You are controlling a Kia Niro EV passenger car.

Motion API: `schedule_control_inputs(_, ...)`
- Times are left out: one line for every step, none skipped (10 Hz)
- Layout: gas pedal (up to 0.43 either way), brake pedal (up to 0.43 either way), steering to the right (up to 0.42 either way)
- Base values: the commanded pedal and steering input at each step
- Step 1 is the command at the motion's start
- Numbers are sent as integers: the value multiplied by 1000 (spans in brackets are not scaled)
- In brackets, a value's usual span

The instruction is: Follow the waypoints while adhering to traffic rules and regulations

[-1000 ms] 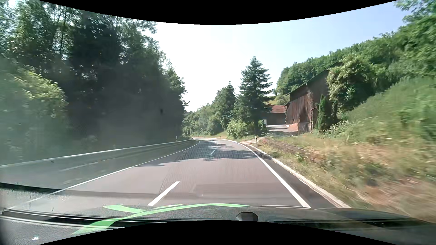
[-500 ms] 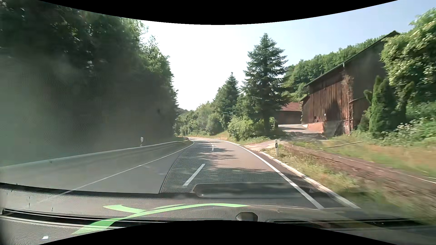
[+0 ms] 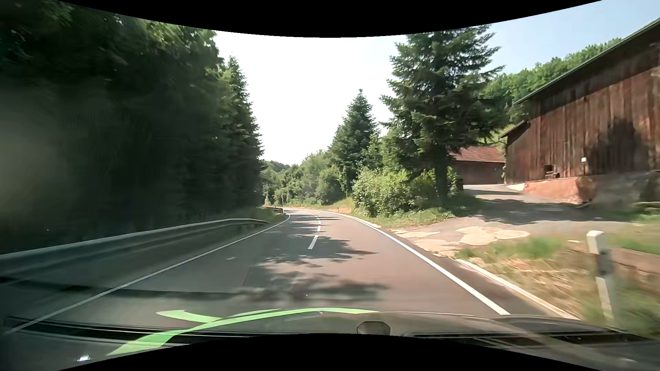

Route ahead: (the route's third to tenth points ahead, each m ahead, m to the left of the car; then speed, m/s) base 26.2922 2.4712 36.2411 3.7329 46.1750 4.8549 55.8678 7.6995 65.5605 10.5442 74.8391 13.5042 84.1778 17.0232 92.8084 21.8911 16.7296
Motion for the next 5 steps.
schedule_control_inputs(157,0,-16)
schedule_control_inputs(157,0,-16)
schedule_control_inputs(169,0,-16)
schedule_control_inputs(169,0,-16)
schedule_control_inputs(177,0,-18)
